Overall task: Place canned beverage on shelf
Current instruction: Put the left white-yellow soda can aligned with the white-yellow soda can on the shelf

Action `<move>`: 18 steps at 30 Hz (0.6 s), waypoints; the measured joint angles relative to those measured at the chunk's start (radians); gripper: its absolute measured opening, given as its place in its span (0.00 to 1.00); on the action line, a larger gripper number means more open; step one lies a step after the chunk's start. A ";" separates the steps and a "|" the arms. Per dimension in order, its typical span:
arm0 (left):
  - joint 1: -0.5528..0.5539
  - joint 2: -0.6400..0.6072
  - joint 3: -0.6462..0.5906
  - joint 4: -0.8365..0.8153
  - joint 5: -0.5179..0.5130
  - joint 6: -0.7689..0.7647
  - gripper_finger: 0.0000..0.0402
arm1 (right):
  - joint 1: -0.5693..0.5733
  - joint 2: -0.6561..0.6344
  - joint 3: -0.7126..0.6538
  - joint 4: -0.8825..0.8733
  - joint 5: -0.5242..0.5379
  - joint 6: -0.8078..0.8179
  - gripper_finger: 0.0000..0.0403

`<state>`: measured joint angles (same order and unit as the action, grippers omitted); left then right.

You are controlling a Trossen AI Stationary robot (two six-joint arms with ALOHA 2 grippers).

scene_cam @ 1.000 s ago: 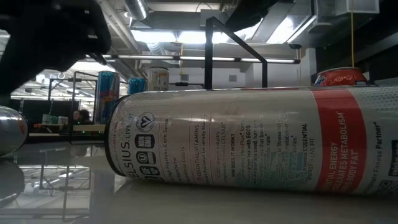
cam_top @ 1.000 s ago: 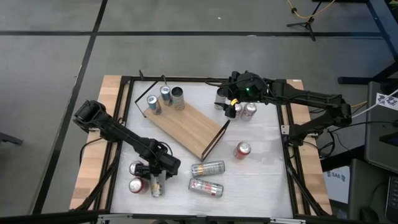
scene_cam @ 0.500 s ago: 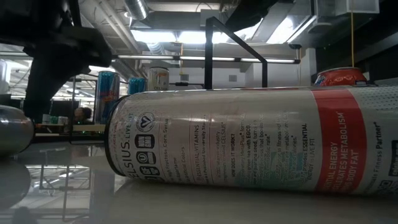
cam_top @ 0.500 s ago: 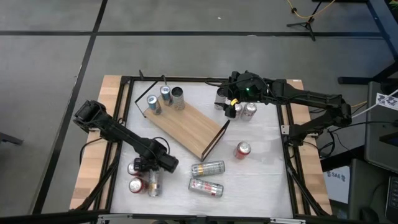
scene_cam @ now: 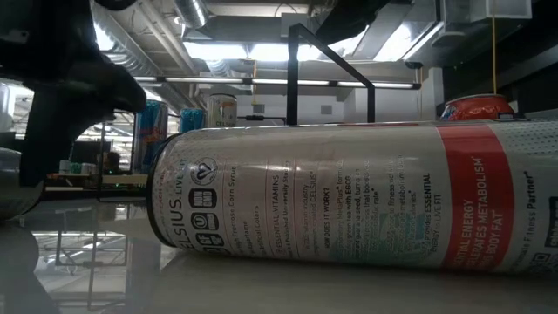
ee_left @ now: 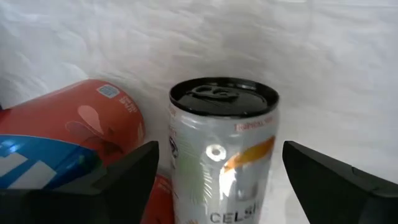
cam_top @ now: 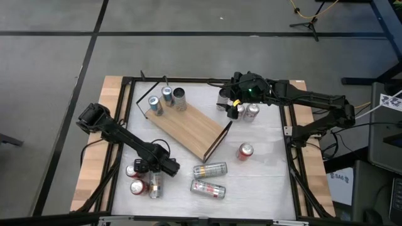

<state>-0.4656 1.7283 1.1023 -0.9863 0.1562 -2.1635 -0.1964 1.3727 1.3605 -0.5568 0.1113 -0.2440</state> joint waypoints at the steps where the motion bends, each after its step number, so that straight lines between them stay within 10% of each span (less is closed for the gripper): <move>1: 0.000 0.005 0.000 -0.002 0.003 0.000 0.83 | 0.000 0.000 0.000 0.000 0.000 0.000 0.87; 18: 0.000 0.016 0.001 -0.019 -0.032 -0.004 0.71 | 0.000 0.000 0.000 0.000 0.000 0.000 0.87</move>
<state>-0.4656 1.7439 1.1034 -1.0054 0.1246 -2.1673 -0.1963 1.3727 1.3605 -0.5568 0.1114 -0.2440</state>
